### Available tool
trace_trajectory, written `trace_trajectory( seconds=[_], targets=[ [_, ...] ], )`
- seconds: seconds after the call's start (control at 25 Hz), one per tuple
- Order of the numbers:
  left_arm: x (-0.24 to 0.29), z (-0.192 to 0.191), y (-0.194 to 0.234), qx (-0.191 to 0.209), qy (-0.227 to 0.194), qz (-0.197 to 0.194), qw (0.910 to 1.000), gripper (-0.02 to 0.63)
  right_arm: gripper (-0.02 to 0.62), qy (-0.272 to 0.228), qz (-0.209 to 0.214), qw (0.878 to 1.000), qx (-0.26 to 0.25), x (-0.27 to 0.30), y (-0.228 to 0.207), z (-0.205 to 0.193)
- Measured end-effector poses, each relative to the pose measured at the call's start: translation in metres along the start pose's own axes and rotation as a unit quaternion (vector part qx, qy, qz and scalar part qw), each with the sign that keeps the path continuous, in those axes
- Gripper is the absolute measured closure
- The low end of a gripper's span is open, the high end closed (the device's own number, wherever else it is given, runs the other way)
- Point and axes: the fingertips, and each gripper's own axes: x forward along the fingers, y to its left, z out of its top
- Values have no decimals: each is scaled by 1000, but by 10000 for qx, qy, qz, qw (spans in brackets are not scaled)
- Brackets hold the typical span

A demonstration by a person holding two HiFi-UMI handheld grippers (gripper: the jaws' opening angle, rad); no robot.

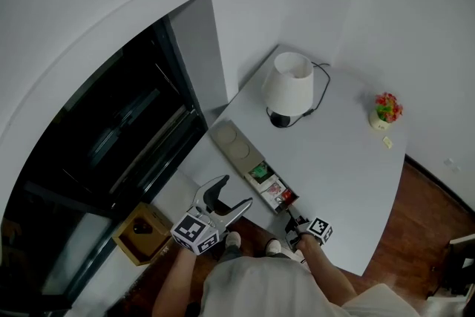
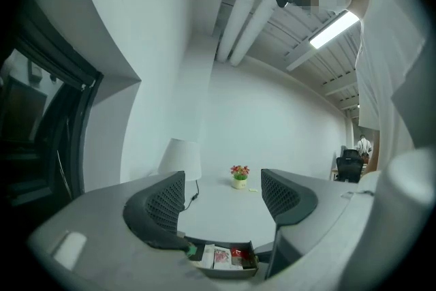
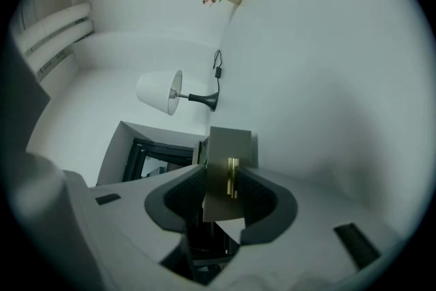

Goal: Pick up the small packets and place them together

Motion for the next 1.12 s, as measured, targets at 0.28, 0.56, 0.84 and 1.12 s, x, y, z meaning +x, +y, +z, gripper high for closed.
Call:
trace_trajectory(
  seconds=[0.28, 0.56, 0.84, 1.12],
  targets=[
    [-4, -4, -5, -15, 1, 17, 10000, 255, 348, -113, -948, 9889, -1139, -25, -12, 25],
    [-10, -9, -1, -8, 21, 81, 10000, 255, 333, -509, -759, 9007, -4248, -51, 89, 90],
    [-11, -4, -1, 307, 33, 216, 9993, 255, 208, -946, 342, 7673, -6334, -42, 251, 94],
    [-13, 28, 0, 683, -365, 254, 9967, 258, 156, -1454, 1449, 7104, -6732, -45, 359, 62]
  ],
)
